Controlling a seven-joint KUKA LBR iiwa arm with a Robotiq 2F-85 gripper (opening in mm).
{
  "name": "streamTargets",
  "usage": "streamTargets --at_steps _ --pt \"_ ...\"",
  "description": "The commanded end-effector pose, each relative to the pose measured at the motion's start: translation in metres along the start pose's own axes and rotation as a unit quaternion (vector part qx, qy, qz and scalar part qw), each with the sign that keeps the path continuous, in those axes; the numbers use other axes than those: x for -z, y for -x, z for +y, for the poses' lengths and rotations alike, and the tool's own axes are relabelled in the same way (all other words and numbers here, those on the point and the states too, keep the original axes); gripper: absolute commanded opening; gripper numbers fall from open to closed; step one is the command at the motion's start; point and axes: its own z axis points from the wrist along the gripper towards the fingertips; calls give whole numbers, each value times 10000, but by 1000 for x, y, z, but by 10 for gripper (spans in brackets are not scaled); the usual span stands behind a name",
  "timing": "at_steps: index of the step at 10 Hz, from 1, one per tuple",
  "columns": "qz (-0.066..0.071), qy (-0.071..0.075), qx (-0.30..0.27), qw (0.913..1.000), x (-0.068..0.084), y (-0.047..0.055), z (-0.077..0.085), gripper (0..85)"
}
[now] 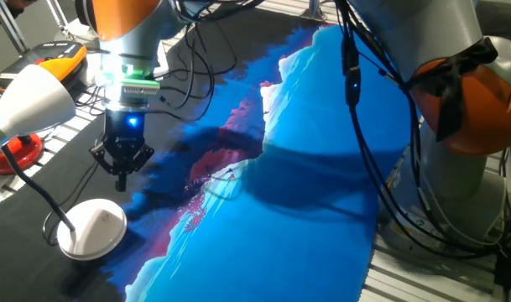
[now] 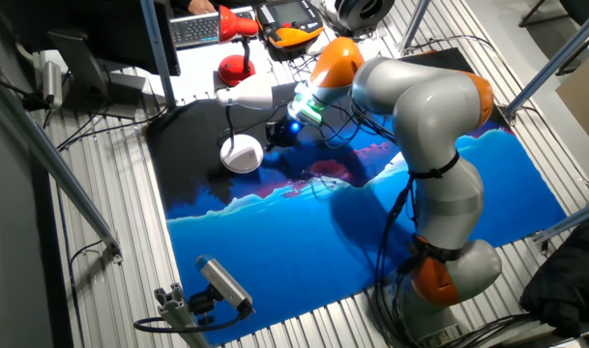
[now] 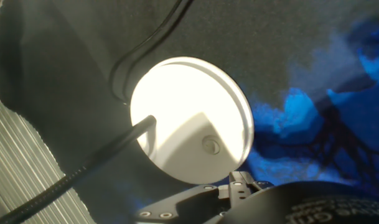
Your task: Turn off the desk lamp by pressing the button
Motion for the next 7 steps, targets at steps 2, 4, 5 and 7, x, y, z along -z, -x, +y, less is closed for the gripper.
streamTargets --at_steps 2,4,5,7 --pt "-31 2 -9 10000 -9 3 3 0" --pt "-45 53 -18 10000 -17 6 5 0" --pt "-57 47 -19 10000 -20 7 7 0" --pt "-101 75 -61 9999 -27 6 14 0"
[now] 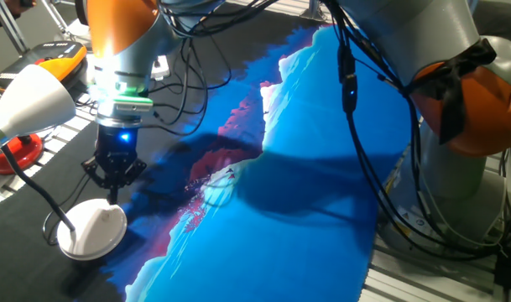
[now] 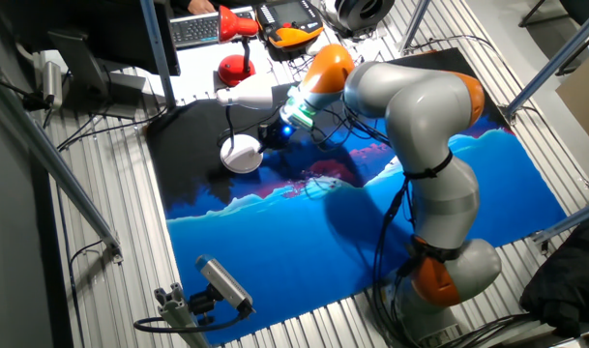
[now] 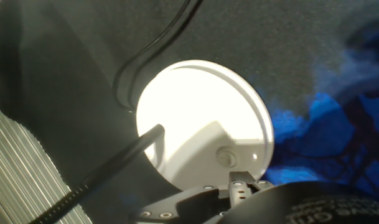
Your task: Turn off the desk lamp by pressing the button
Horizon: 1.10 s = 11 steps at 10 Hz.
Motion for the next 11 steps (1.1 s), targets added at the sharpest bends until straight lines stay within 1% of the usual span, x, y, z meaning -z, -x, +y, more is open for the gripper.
streamTargets --at_steps 1,2,3,5,11 --pt "-8 -11 -2 10000 -3 -1 2 0" --pt "-13 -1 -8 10000 -7 -1 2 0" --pt "-43 -24 35 10000 -15 1 1 0" --pt "-58 -23 69 10000 -22 3 0 0" --pt "-63 25 39 10000 -23 0 2 0"
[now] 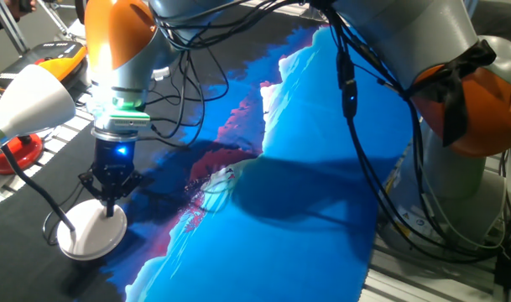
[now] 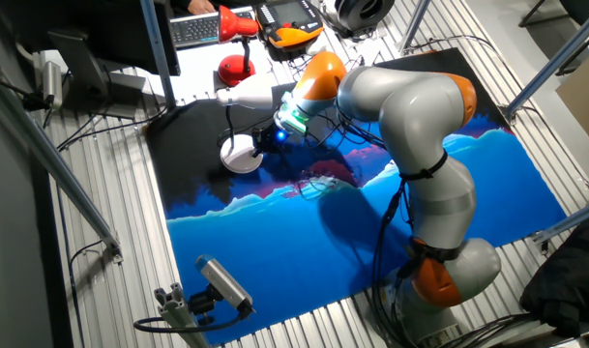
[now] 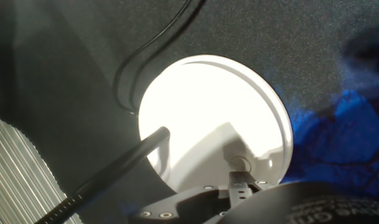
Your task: Turn off the desk lamp by pressing the button
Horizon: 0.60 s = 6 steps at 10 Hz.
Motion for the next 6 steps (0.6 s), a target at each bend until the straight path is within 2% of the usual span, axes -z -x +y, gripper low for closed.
streamTargets --at_steps 1,6 --pt "-5 0 4 10000 -1 0 0 0" --pt "-31 -10 2 10000 -4 -1 2 0"
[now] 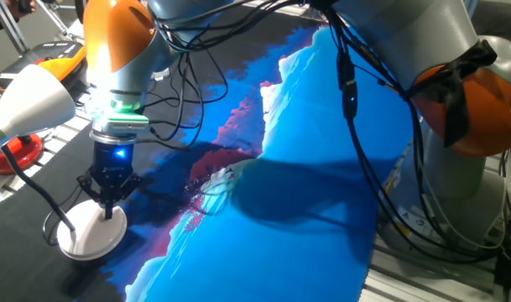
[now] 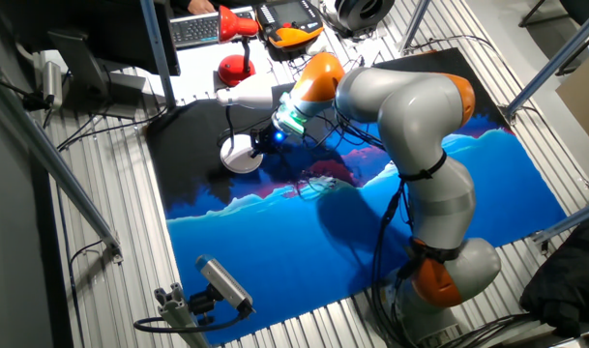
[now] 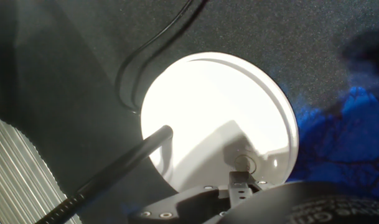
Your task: Turn off the desk lamp by pressing the button
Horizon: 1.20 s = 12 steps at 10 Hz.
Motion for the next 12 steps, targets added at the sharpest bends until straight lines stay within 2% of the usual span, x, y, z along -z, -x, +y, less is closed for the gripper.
streamTargets --at_steps 1,3,6,8,9,11,12 --pt "10 -16 7 10000 0 0 -1 0" --pt "19 -44 78 10000 -3 2 -7 0" --pt "-1 -42 115 9999 -8 0 -8 0" --pt "107 -92 61 9999 12 -1 -4 0" --pt "174 -201 82 9996 27 -2 -4 0" --pt "201 -820 411 9956 60 -8 -9 0" --pt "182 -1013 560 9931 71 -11 -13 0"
